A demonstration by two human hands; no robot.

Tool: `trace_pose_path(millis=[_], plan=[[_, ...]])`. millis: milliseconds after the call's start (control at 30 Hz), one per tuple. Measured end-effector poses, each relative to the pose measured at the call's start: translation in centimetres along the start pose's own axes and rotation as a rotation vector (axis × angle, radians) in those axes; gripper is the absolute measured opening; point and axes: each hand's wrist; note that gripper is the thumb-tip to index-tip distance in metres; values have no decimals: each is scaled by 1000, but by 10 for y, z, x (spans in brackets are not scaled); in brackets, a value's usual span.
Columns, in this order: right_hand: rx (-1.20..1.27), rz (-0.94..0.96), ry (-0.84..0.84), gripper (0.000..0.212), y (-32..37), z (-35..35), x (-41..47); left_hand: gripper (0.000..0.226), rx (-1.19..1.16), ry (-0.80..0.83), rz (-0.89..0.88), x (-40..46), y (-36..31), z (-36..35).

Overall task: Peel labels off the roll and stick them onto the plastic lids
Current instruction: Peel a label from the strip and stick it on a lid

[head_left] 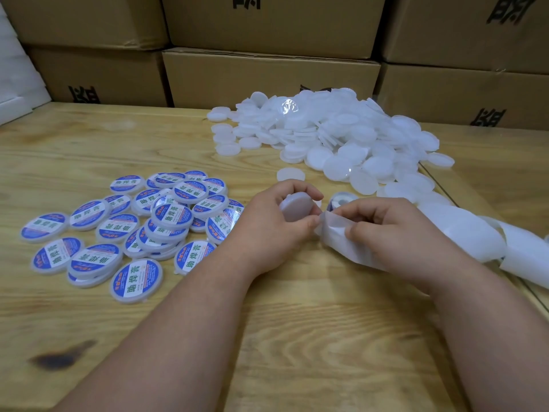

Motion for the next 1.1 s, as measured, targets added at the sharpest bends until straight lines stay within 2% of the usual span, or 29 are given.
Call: trace_pose_path(millis=[67,267,433,633,733,867,1000,1100], plan=[[-20,-14,-21,40,0,0,0,32,-14,-31,20,1,0,0],[-49,-10,-159,20,-3,7,1,31,-230,-222,137,7,0,7],[-113,32,-214,19,0,7,0,31,-498,-181,189,8,-3,7],[-199,27,-197,20,-2,6,-1,32,-761,-155,187,9,-8,10],[-191,126,-259,15,-1,3,-2,34,-776,-152,189,9,-8,12],[-190,453,-338,28,5,0,-3,35,-703,-79,229,6,-9,6],[-194,623,-264,35,7,0,-4,41,-567,-22,256,4,-10,0],[-201,625,-202,38,5,-1,-3,37,-548,-8,266,4,-9,-1]])
Point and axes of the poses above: each hand's wrist, its own x-axis towards the middle knuckle, its own z-axis out of the back of the hand, y = z × x, and after that the axes turned 11 degrees about x, right-handed
